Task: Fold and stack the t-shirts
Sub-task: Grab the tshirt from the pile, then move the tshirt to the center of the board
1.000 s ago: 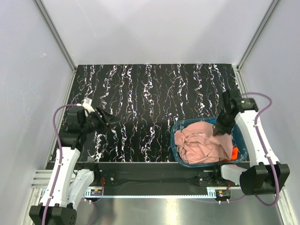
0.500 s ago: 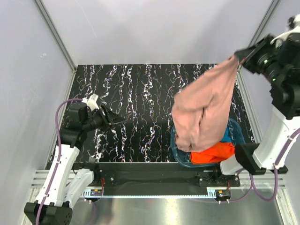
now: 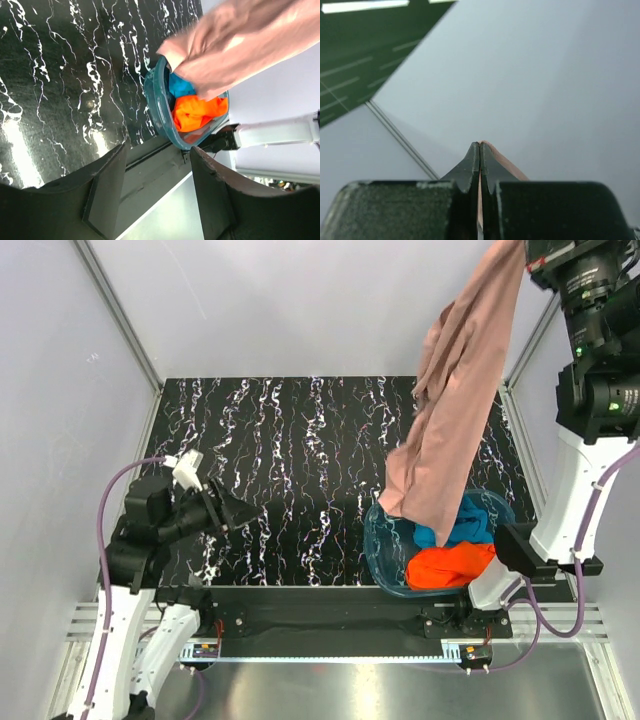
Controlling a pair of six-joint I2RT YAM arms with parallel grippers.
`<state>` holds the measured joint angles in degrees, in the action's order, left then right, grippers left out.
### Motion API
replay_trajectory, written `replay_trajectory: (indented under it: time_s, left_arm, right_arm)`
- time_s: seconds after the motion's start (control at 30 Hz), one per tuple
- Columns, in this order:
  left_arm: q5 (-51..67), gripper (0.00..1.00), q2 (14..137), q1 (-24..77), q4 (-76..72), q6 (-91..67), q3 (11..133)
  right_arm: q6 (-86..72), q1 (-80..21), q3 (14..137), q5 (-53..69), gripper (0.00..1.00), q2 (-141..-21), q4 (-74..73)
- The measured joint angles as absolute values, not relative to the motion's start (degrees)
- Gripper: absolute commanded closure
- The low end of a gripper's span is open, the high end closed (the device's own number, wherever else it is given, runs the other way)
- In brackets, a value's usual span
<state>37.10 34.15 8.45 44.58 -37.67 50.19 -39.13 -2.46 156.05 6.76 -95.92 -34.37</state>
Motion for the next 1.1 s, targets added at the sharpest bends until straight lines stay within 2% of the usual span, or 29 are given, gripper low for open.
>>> replay_trajectory:
  time_s: [0.23, 0.43, 0.63, 0.67, 0.7, 0.73, 0.8, 0.83, 0.9, 0.93, 1.1]
  left_arm:
    - [36.9, 0.40, 32.9, 8.4, 50.0, -34.9, 52.4]
    - [36.0, 0.39, 33.5, 8.4, 51.3, -33.9, 54.6]
    - [33.3, 0.36, 32.6, 8.4, 52.5, -33.8, 54.9]
    - [32.6, 0.33, 32.3, 8.4, 53.0, -33.9, 54.9]
    - [31.7, 0.31, 32.1, 8.4, 53.6, -33.8, 54.9]
    - [30.6, 0.30, 31.8, 8.4, 54.3, -33.8, 54.9]
    - [28.0, 0.28, 31.5, 8.5, 55.6, -33.9, 55.1]
    - [26.6, 0.28, 31.6, 8.5, 56.3, -33.9, 55.2]
    - [24.4, 0.27, 32.0, 8.5, 57.0, -34.0, 55.3]
    - [23.5, 0.26, 32.5, 8.5, 57.1, -34.1, 55.4]
    - [21.4, 0.27, 40.1, 8.5, 53.0, -35.9, 55.7]
  right_arm:
    - [-45.3, -2.1, 157.0, 2.0, 1.00, -98.9, -15.2]
    - [-52.9, -3.6, 158.6, 3.7, 1.00, -106.6, -7.0]
    - [-55.3, -15.6, 147.1, 8.6, 1.00, -114.5, -7.9]
    - [-55.6, -18.2, 144.4, 9.0, 0.99, -115.6, -8.5]
    - [-55.9, -21.1, 141.8, 9.7, 0.93, -116.9, -9.2]
    - [-56.4, -24.1, 139.0, 10.5, 0.81, -118.1, -9.8]
    - [-57.5, -29.5, 136.3, 12.5, 0.66, -121.2, -12.0]
    - [-57.9, -32.2, 136.1, 14.3, 0.49, -123.2, -13.7]
    - [-58.0, -36.9, 136.1, 18.2, 0.34, -126.6, -17.6]
    - [-57.3, -38.5, 136.0, 20.4, 0.30, -127.6, -20.1]
    - [-47.1, -38.7, 132.7, 23.9, 0.28, -126.8, -38.9]
